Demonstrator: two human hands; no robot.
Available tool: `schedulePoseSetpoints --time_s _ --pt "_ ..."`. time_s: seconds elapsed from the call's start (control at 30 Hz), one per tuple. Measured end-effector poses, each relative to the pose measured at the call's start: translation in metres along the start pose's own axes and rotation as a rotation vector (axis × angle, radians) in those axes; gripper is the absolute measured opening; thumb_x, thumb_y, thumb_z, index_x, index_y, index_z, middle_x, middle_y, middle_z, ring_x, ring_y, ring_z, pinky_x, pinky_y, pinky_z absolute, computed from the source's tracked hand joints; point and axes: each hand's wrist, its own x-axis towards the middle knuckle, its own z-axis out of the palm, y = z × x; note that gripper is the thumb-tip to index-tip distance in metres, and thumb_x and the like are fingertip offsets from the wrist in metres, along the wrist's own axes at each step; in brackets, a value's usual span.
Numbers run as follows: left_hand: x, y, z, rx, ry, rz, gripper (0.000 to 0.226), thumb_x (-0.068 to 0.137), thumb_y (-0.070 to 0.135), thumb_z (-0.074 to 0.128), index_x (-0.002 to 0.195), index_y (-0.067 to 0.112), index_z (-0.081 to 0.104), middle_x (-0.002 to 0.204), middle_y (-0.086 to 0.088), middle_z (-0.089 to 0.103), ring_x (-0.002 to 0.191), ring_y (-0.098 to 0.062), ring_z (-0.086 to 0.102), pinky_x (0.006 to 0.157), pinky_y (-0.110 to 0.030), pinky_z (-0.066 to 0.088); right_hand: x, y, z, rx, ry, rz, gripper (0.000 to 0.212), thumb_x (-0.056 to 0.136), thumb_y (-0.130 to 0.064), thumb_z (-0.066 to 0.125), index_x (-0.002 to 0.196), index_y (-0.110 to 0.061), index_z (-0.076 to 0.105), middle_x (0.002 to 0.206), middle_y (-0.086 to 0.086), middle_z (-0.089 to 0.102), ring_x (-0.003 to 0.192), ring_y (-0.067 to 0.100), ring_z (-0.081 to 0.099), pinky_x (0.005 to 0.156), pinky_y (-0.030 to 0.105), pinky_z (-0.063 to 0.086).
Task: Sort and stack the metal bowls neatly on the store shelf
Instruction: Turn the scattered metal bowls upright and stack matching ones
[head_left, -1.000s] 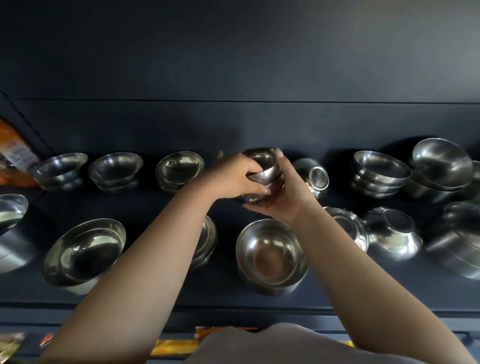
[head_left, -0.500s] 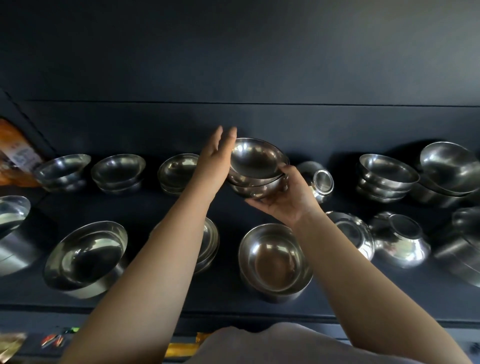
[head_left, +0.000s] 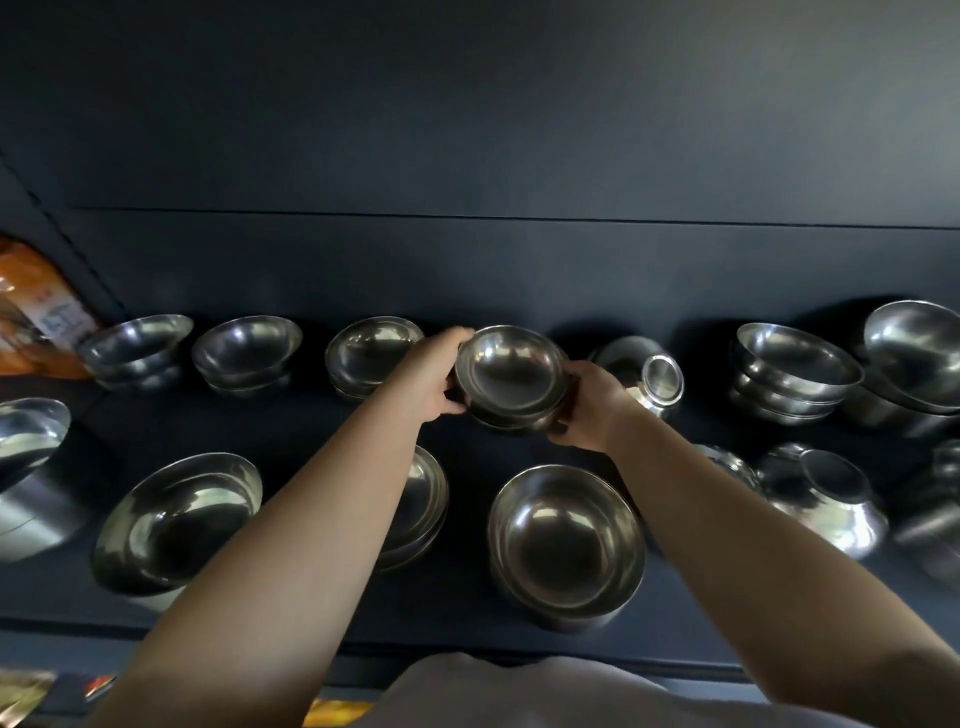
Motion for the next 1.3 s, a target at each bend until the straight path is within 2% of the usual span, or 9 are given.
schedulePoseSetpoints --time_s 0.07,0.17,0.33,0.5,0.6,0.67,0.93,1.13,1.3 --pt "0.003 -0.003 0.000 0.038 -0.011 -0.058 0.015 0.092 0.031 0.048 0.090 0.017 0.055 0.104 0.001 0.054 0.116 -0.024 0.043 0.097 -0.050 0.035 0.005 0.002 -0.004 -0.059 0.028 0.025 0.026 0.077 -0.024 0.064 0.103 -0.020 0.058 0.091 0.003 0.060 0.092 0.021 0.055 0.069 0.040 0.043" --pt "0.009 -0.009 -0.001 0.048 -0.012 -0.096 0.038 0.092 0.033 0.049 0.124 0.012 0.048 0.137 -0.007 0.044 0.131 -0.031 0.036 0.102 -0.052 0.032 0.006 0.005 -0.005 -0.109 0.027 0.028 0.022 0.084 -0.029 0.062 0.103 -0.018 0.056 0.100 0.005 0.057 0.093 0.021 0.053 0.082 0.044 0.040" --pt "0.015 -0.010 0.002 0.114 -0.056 -0.103 0.049 0.092 0.035 0.048 0.135 0.013 0.041 0.145 -0.007 0.037 0.136 -0.030 0.029 0.107 -0.054 0.025 0.010 0.007 -0.006 -0.058 -0.003 0.022 0.027 0.080 -0.038 0.067 0.101 -0.024 0.057 0.091 0.001 0.059 0.083 0.017 0.054 0.064 0.029 0.044" --pt "0.017 -0.014 0.001 0.172 -0.069 -0.117 0.062 0.092 0.038 0.049 0.145 0.014 0.027 0.155 -0.008 0.020 0.140 -0.032 0.022 0.106 -0.053 0.027 0.011 0.012 -0.013 -0.238 0.085 -0.086 0.022 0.089 -0.046 0.055 0.094 -0.025 0.056 0.099 0.005 0.058 0.096 0.024 0.051 0.082 0.038 0.040" --pt "0.018 -0.013 -0.003 0.201 -0.076 -0.095 0.063 0.093 0.040 0.047 0.146 0.014 0.026 0.155 -0.007 0.021 0.139 -0.033 0.024 0.104 -0.053 0.031 0.009 0.012 -0.021 -0.352 0.134 -0.174 0.045 0.090 -0.052 0.049 0.128 -0.028 0.050 0.133 0.003 0.049 0.120 0.028 0.046 0.084 0.042 0.037" --pt "0.017 -0.013 -0.001 0.246 -0.092 -0.088 0.062 0.093 0.043 0.046 0.145 0.014 0.027 0.154 -0.008 0.023 0.138 -0.033 0.025 0.104 -0.052 0.032 0.007 0.009 -0.026 -0.385 0.147 -0.170 0.056 0.090 -0.054 0.047 0.137 -0.023 0.042 0.138 0.005 0.047 0.123 0.028 0.045 0.084 0.042 0.038" --pt "0.011 -0.020 0.008 0.277 -0.133 -0.120 0.064 0.093 0.043 0.047 0.146 0.014 0.026 0.151 -0.019 0.025 0.133 -0.039 0.034 0.105 -0.043 0.035 -0.009 0.007 -0.026 -0.314 0.085 -0.107 0.062 0.087 -0.052 0.054 0.137 -0.017 0.041 0.133 0.008 0.050 0.116 0.027 0.047 0.087 0.045 0.042" --pt "0.012 -0.022 0.010 0.266 -0.143 -0.029 0.069 0.083 0.033 0.067 0.138 0.005 0.035 0.149 -0.014 0.031 0.134 -0.031 0.036 0.101 -0.035 0.040 -0.006 0.007 -0.016 -0.364 0.034 -0.181 0.029 0.098 -0.024 0.045 0.127 -0.017 0.051 0.132 0.010 0.051 0.108 0.018 0.046 0.087 0.042 0.041" --pt "0.015 -0.018 0.008 0.189 -0.110 -0.008 0.071 0.083 0.030 0.066 0.139 0.004 0.032 0.149 -0.013 0.029 0.134 -0.029 0.035 0.102 -0.035 0.040 0.000 0.008 -0.008 -0.347 -0.007 -0.204 0.046 0.099 -0.025 0.044 0.144 -0.029 0.034 0.131 -0.001 0.049 0.131 0.022 0.039 0.099 0.044 0.035"
